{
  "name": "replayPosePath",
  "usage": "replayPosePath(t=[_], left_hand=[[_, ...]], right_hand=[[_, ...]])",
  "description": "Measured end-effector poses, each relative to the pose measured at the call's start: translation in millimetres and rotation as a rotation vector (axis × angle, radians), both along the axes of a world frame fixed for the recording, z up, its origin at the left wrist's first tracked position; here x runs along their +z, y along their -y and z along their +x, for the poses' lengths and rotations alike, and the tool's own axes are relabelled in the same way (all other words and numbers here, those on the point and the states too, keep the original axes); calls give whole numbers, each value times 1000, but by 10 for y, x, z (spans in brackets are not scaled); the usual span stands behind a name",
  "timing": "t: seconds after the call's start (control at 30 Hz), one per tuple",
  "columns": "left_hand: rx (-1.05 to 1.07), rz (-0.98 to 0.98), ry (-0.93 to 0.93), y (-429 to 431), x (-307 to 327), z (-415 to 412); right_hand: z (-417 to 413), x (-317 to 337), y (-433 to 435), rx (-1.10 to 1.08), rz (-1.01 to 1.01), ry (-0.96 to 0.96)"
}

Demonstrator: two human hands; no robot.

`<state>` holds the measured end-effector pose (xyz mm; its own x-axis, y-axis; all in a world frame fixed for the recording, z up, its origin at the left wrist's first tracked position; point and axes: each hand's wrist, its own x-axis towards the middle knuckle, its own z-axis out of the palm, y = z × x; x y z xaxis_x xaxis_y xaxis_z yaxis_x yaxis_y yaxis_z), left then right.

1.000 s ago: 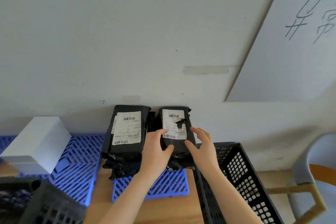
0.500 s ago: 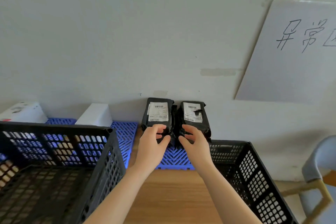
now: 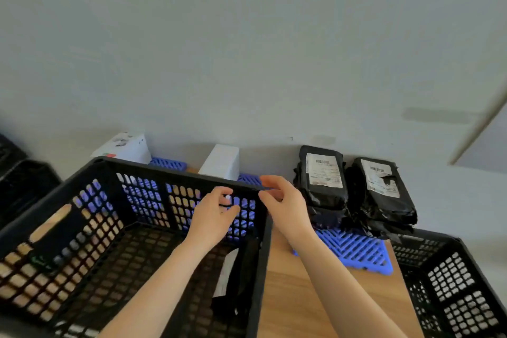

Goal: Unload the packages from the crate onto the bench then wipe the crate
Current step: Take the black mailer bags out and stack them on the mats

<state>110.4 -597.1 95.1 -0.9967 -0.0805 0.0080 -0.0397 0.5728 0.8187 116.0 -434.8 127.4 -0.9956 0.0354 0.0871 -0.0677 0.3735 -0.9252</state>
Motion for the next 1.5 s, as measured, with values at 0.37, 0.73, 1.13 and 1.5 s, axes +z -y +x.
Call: replayPosePath(t=[0.37, 0.73, 1.13, 1.5], left_hand=[[-400, -192, 791, 1030, -1029, -258], [-744, -51, 1177, 704, -1390, -57], [-634, -66, 1088, 1010, -1221, -181], [-385, 36, 899, 1327, -505, -106]], right_hand=[[-419, -903, 1088, 299, 790, 440], [-334, -1278, 1120, 500, 1570, 523], [-340, -1019, 1263, 271, 1160, 466], [-212, -457, 1082, 137, 399, 155]])
